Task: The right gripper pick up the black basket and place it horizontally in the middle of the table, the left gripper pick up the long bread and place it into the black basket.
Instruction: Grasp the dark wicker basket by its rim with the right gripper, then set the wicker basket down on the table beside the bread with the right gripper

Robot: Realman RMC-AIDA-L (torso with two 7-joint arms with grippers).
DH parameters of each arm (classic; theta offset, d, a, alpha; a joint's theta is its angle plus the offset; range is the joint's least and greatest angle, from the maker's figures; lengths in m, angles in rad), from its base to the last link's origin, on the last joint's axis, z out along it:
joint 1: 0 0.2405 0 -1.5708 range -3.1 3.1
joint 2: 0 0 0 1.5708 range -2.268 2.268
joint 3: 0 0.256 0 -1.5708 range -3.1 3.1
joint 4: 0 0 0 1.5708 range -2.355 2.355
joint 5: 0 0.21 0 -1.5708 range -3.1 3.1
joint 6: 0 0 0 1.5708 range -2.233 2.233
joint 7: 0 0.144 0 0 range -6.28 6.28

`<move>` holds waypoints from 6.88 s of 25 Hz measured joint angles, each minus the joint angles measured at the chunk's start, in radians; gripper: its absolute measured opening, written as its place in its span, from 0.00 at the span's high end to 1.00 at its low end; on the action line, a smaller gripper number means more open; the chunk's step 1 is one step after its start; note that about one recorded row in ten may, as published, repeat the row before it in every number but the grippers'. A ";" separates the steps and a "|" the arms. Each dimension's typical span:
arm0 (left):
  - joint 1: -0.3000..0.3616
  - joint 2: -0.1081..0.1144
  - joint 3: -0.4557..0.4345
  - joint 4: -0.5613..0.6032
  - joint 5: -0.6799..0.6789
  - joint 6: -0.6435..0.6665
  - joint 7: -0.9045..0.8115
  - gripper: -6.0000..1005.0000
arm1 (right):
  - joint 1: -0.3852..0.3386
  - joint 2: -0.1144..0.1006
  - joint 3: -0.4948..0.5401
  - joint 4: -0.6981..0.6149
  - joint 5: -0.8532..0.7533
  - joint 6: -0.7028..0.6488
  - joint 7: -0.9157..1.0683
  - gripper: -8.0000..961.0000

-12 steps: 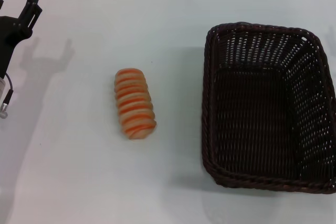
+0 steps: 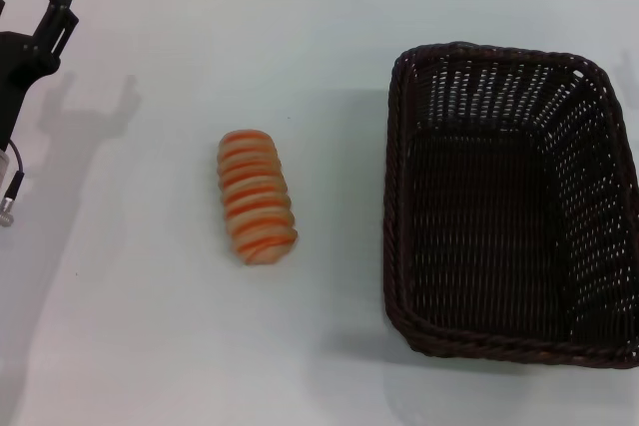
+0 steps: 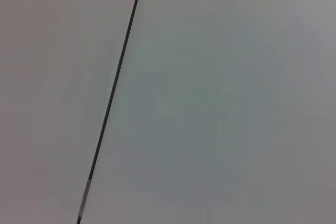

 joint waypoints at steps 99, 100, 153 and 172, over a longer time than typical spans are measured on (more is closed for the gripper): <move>-0.041 0.005 -0.054 0.000 -0.001 -0.011 0.000 0.13 | 0.096 0.003 0.292 -0.849 -0.121 2.066 0.312 0.22; -0.041 0.005 -0.054 0.000 -0.001 -0.011 0.000 0.13 | 0.095 0.003 0.289 -0.845 -0.122 2.060 0.312 0.22; -0.045 0.017 -0.083 0.013 -0.001 -0.013 0.000 0.13 | 0.119 0.002 0.208 -0.701 -0.111 1.904 0.321 0.77; -0.009 0.029 -0.219 0.002 0.004 -0.005 0.000 0.13 | 0.122 -0.001 0.211 -0.899 -0.024 1.738 -0.061 0.83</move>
